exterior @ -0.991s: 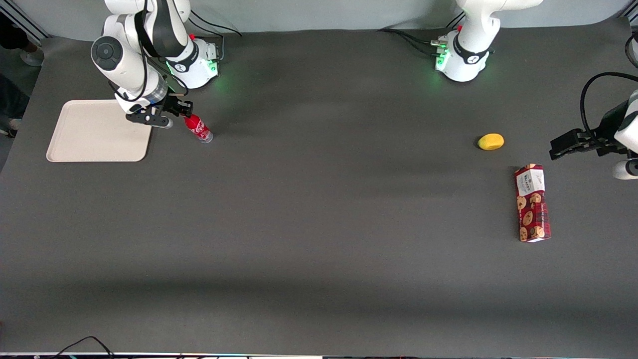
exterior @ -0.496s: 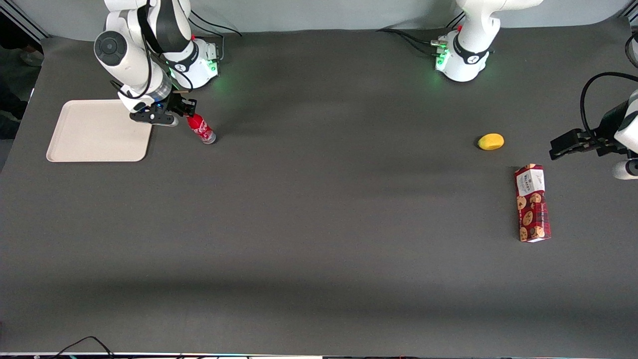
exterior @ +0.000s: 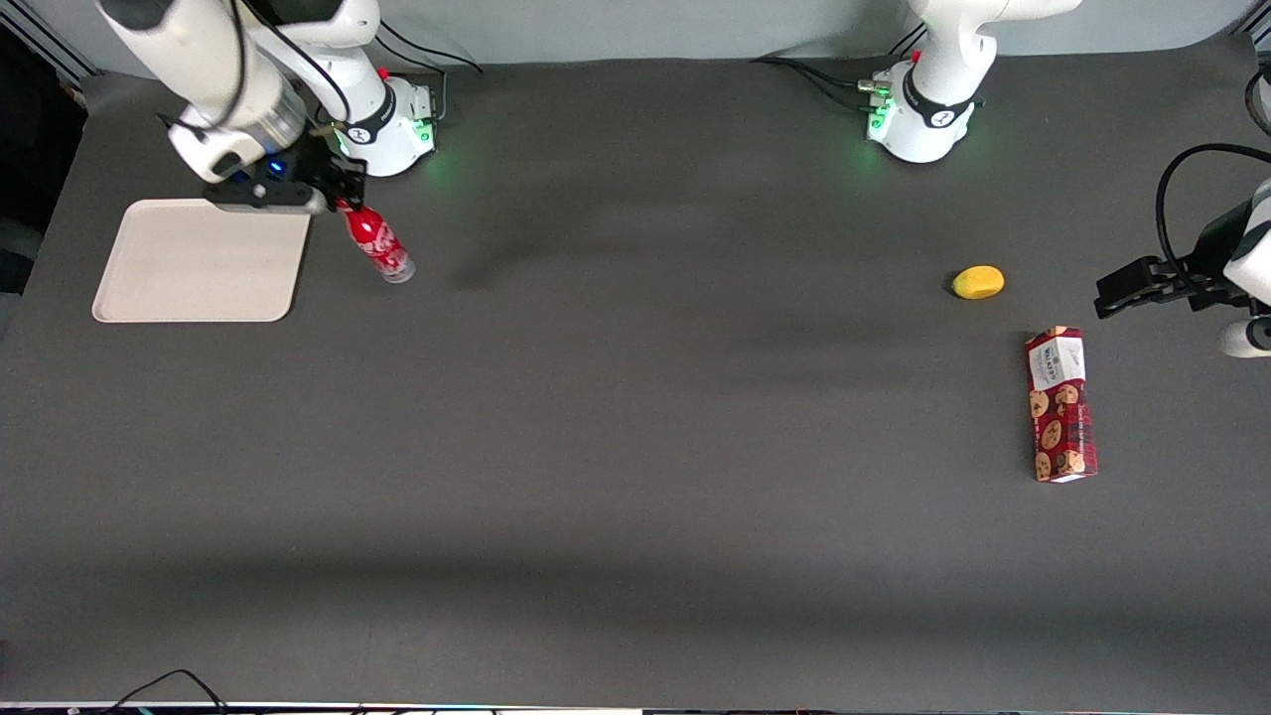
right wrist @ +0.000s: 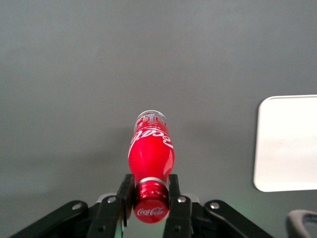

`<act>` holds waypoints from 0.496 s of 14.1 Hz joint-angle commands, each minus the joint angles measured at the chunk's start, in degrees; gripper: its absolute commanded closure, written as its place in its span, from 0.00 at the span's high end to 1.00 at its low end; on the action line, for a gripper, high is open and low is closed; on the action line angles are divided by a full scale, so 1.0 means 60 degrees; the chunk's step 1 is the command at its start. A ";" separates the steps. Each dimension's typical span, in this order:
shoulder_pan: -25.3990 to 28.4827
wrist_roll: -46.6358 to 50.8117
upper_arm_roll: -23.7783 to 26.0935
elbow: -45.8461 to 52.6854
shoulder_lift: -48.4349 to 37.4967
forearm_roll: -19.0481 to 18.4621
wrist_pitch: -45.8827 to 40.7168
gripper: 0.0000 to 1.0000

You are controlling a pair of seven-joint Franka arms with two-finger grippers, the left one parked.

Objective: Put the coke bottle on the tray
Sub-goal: 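Carry the bottle over the white tray with the right gripper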

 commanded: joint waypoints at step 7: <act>-0.0009 -0.4497 -0.3305 0.5507 0.1761 -0.2453 -0.4327 0.00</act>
